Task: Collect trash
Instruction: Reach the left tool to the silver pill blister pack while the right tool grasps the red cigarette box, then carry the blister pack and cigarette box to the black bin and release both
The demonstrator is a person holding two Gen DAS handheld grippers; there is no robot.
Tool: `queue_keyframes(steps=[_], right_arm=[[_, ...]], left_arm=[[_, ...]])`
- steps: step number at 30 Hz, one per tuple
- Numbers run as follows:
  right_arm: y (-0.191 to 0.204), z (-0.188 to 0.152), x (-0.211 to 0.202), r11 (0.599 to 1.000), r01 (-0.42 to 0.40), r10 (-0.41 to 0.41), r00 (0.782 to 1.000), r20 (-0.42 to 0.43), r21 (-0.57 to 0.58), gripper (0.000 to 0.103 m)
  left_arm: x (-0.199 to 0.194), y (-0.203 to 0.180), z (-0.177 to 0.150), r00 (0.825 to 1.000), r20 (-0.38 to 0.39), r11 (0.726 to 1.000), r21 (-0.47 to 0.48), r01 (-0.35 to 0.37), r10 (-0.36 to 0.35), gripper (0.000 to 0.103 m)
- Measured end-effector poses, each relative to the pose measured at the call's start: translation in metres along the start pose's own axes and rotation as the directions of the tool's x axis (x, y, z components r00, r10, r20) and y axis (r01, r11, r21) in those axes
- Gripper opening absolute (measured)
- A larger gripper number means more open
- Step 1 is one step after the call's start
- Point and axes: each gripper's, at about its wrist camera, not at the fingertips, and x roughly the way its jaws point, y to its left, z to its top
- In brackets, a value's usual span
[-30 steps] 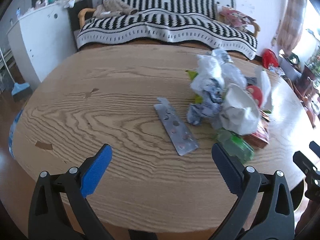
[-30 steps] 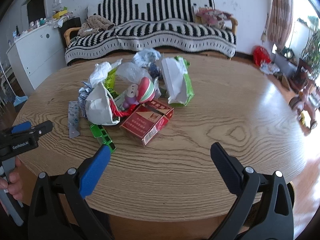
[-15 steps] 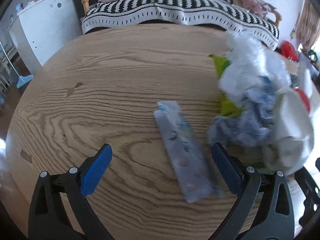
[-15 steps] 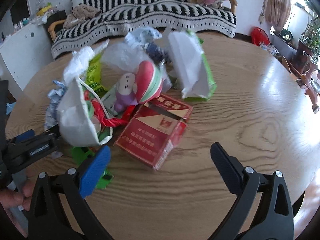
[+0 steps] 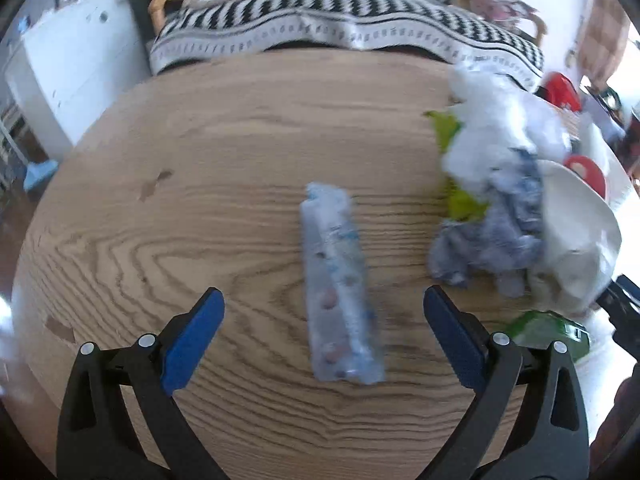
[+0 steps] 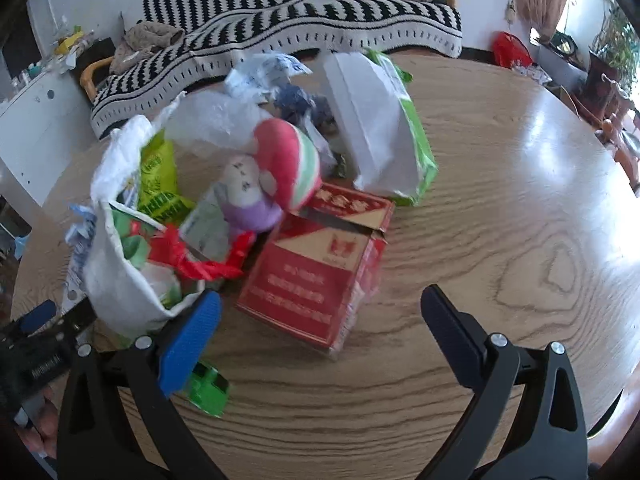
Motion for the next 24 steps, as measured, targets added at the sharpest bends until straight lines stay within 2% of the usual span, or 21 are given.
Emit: queue_keyframes(steps=[3,6,8,9,11,12,13,14,18,24], right_arm=[[0.002,0.000,0.008,1.000,0.021,-0.022,0.999,-0.024,-0.013,0.097],[-0.004,0.001,0.014,1.000,0.026,-0.026,0.999,-0.047,-0.003,0.089],[-0.006,0.001,0.012,0.999,0.044,-0.044,0.998,-0.038,-0.025,0.072],[-0.007,0.001,0.010,0.998,0.056,-0.058,0.998,-0.030,-0.038,0.059],[-0.012,0.001,0.008,0.997,0.050,-0.052,0.998,-0.033,-0.052,0.058],[-0.015,0.000,0.006,0.998,0.043,-0.045,0.999,-0.031,-0.053,0.058],[-0.017,-0.001,0.004,0.997,0.043,-0.045,0.999,-0.025,-0.058,0.058],[-0.018,-0.002,-0.001,0.996,0.044,-0.045,0.999,-0.015,-0.072,0.057],[-0.027,-0.005,-0.028,0.995,0.006,-0.003,1.000,0.029,-0.098,0.057],[-0.051,-0.009,-0.078,0.995,-0.037,0.049,0.992,0.120,-0.098,0.056]], left_arm=[[0.006,-0.007,-0.001,0.999,-0.001,0.999,0.034,-0.040,0.040,0.097],[0.013,-0.003,-0.004,0.999,-0.018,0.999,0.023,-0.037,0.038,0.097],[0.015,0.000,-0.005,1.000,-0.012,0.999,0.016,-0.028,0.028,0.097],[0.015,0.001,-0.006,1.000,-0.013,1.000,0.011,-0.021,0.021,0.095],[0.013,0.001,-0.009,1.000,-0.012,1.000,-0.001,0.011,-0.011,0.083],[0.010,0.000,-0.009,1.000,-0.005,1.000,-0.003,0.024,-0.024,0.065],[0.008,-0.001,-0.010,1.000,0.000,1.000,0.007,0.026,-0.026,0.041],[0.005,-0.003,-0.010,0.999,-0.001,0.999,0.020,0.034,-0.034,0.033],[-0.005,-0.005,-0.010,0.998,-0.017,0.998,-0.001,0.066,-0.066,0.032],[-0.046,-0.016,0.002,0.994,0.094,0.999,0.010,0.050,-0.051,0.032]])
